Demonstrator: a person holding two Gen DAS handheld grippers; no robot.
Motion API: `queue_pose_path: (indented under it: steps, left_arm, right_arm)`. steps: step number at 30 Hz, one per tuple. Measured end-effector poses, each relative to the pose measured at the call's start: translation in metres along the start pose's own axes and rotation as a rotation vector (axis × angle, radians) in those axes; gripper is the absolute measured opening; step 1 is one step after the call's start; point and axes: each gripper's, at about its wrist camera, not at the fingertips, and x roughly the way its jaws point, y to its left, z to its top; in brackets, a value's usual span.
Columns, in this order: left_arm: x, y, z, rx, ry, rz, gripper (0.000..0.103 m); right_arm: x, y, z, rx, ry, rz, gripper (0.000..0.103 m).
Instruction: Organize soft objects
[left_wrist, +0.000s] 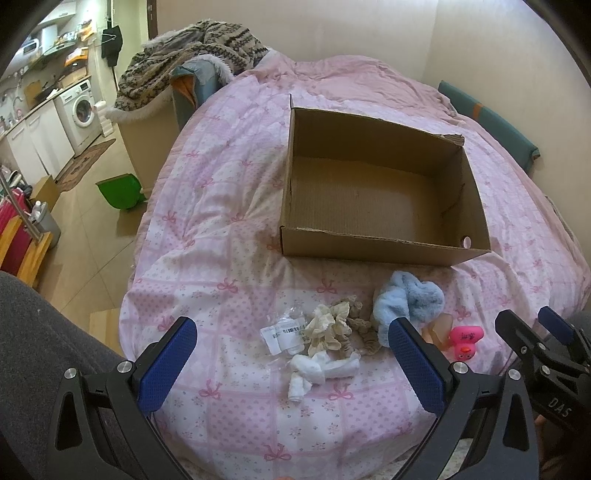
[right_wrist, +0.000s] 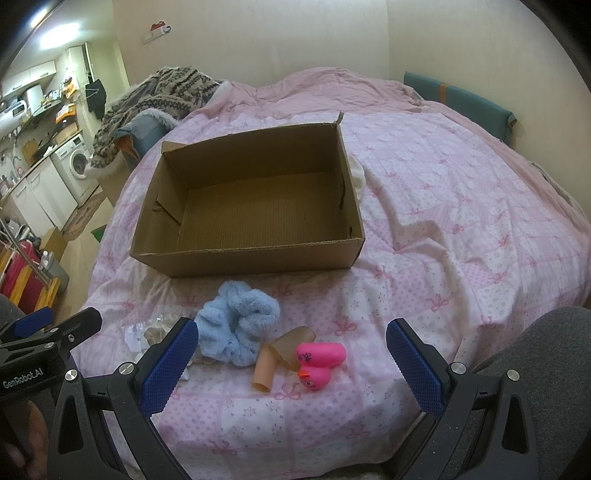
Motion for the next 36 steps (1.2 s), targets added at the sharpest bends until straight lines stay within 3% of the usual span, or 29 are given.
queue_pose_path:
  steps: [36]
  left_arm:
    - [0.0021,-0.0014,0.0006,-0.005,0.014,-0.002,0.103]
  right_arm:
    - [0.0019,-0.0055,0.0004,0.030,0.012,0.000,0.103]
